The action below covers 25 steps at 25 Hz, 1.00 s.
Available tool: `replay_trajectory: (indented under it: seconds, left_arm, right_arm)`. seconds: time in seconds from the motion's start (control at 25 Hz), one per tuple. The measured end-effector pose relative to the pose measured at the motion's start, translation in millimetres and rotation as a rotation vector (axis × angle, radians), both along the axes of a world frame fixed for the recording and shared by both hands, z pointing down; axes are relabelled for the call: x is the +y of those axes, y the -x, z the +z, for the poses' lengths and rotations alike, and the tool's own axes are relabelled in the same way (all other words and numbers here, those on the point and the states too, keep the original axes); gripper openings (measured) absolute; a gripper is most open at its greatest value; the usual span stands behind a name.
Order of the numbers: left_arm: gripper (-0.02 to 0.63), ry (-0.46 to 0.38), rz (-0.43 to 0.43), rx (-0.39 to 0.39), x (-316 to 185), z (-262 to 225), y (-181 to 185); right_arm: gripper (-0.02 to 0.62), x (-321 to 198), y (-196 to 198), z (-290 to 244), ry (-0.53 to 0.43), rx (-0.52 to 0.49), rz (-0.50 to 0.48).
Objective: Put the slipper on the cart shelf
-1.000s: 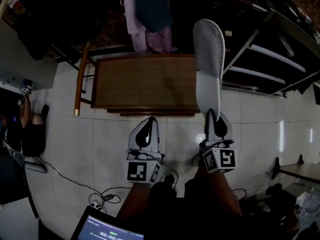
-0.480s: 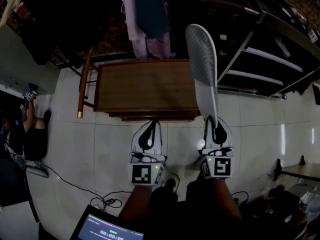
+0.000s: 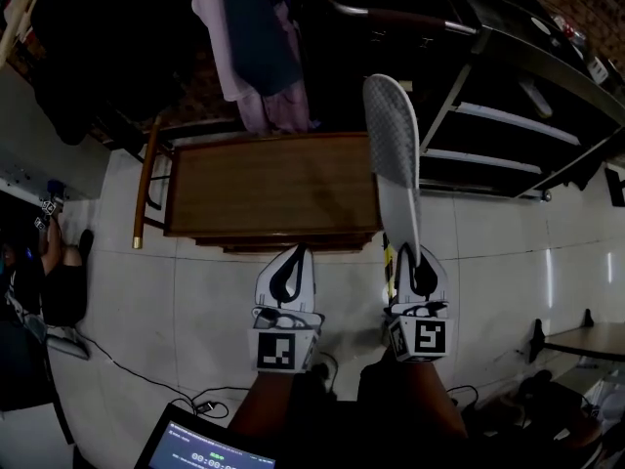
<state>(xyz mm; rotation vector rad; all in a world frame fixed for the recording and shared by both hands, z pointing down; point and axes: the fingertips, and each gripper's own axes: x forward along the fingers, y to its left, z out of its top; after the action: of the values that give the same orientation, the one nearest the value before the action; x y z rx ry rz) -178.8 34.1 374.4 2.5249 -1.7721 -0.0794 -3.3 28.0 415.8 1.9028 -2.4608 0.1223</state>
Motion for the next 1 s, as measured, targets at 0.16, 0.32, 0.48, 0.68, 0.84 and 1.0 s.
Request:
replay_trajectory:
  seconds: [0.16, 0.32, 0.48, 0.68, 0.84, 1.0]
  left_arm:
    - [0.015, 0.017, 0.023, 0.004, -21, 0, -51]
    - [0.015, 0.007, 0.036, 0.012, -42, -1, -107]
    - [0.015, 0.025, 0.030, 0.005, -65, 4, -158]
    - [0.015, 0.032, 0.027, -0.004, -93, 7, -218]
    - [0.015, 0.034, 0.022, 0.007, -107, 5, -259]
    - [0.015, 0.038, 0.024, 0.002, -121, 5, -289]
  right_arm:
    - [0.045, -15, -57, 8, 0.027, 0.017, 0.039]
    - [0.046, -28, -119, 20, 0.059, 0.003, 0.070]
    - [0.046, -45, -176, 30, 0.119, -0.014, 0.088]
    - [0.046, -72, -238, 39, 0.188, -0.119, 0.119]
    - [0.046, -89, -270, 47, 0.258, -0.157, 0.119]
    - [0.046, -108, -290, 54, 0.315, -0.205, 0.094]
